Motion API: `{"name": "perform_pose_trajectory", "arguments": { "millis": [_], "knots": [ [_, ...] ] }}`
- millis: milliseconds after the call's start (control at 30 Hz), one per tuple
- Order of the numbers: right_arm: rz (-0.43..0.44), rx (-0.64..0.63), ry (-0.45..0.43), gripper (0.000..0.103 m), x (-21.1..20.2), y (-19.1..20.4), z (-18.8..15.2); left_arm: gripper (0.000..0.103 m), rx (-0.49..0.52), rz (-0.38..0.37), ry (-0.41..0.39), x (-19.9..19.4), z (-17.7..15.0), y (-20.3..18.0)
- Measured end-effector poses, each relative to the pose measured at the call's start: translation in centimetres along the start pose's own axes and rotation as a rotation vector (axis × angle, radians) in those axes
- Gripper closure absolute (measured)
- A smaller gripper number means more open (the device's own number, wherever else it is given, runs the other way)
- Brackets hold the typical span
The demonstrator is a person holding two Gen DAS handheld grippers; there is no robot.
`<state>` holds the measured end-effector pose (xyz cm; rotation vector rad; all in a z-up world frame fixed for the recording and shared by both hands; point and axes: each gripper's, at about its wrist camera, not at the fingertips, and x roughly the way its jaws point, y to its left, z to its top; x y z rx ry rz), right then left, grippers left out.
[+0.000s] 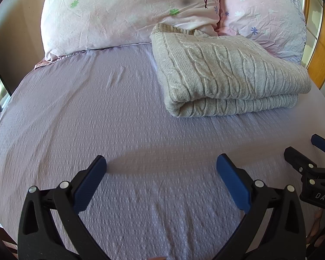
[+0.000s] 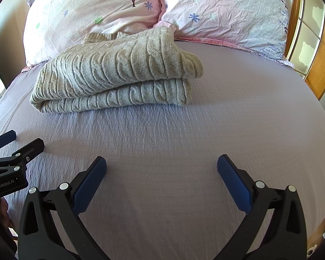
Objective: Fold small clothes
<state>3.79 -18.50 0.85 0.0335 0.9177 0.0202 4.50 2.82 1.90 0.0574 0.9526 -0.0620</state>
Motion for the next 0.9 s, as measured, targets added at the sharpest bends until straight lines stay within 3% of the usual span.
{"name": "perform_pose_trajectory", "arguments": {
  "millis": [900],
  "knots": [
    [-0.001,0.001,-0.001,0.001,0.01,0.04,-0.02,0.002,0.003,-0.004,0.001,0.29,0.30,-0.15]
  ]
}}
